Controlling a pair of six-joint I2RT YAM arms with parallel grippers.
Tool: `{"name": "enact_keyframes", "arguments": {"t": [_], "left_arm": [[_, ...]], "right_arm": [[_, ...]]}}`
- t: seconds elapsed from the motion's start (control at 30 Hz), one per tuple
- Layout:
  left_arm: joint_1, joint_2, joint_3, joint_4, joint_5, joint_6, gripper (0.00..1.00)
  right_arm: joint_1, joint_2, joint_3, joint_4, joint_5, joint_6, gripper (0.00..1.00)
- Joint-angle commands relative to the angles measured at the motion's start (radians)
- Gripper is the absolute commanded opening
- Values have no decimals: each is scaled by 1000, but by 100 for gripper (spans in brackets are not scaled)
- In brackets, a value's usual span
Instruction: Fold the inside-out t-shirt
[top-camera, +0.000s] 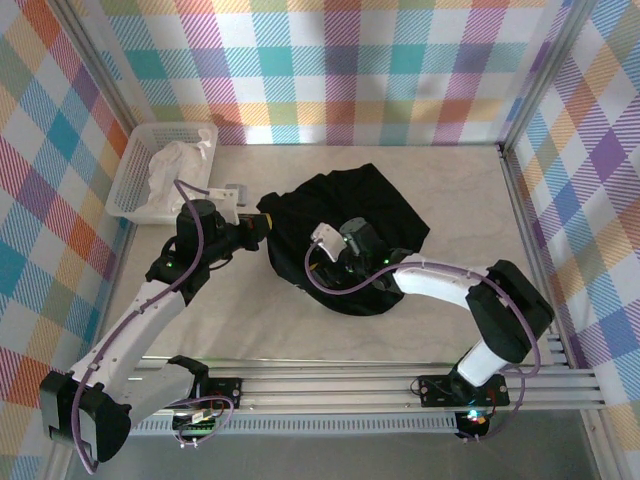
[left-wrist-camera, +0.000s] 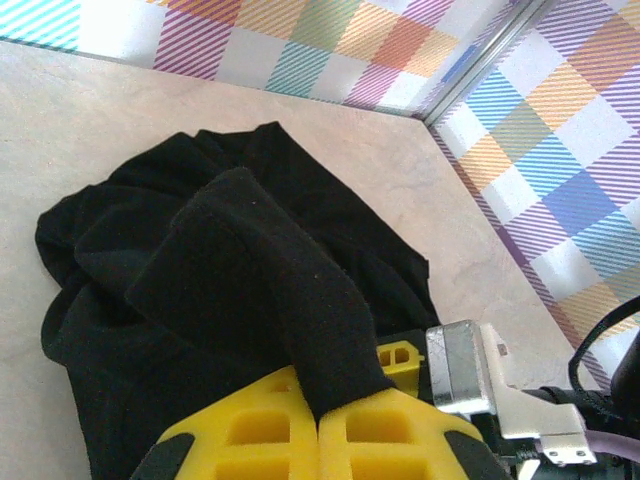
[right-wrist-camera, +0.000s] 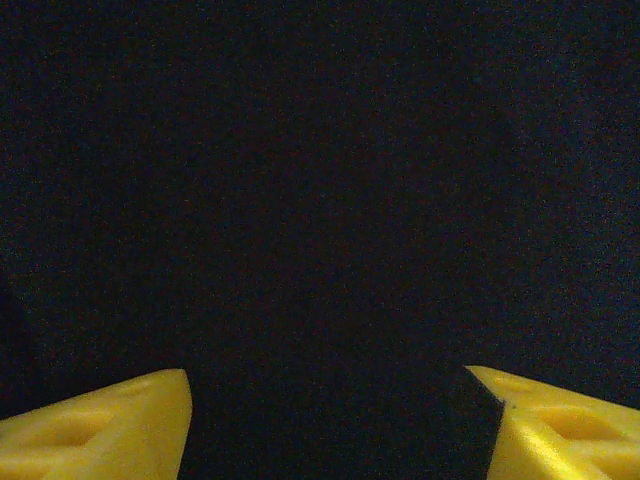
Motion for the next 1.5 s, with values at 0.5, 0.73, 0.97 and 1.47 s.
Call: {"name": "enact_keyframes", "arguments": {"t": [0.5, 0.73, 0.97, 1.47], "left_arm": [[-7, -47, -22, 13, -27, -3, 0], [-9, -66, -45, 0, -106, -3, 0], [-10, 42, -33, -39, -475, -60, 0], [-295, -80, -134, -77, -525, -34, 61]], "right_arm": [[-7, 79, 7, 98, -23, 26, 71], [-100, 17, 9, 101, -117, 85, 23], [-223, -166, 37, 52, -565, 349, 0], [-249, -71, 177, 95, -729, 773, 0]]}}
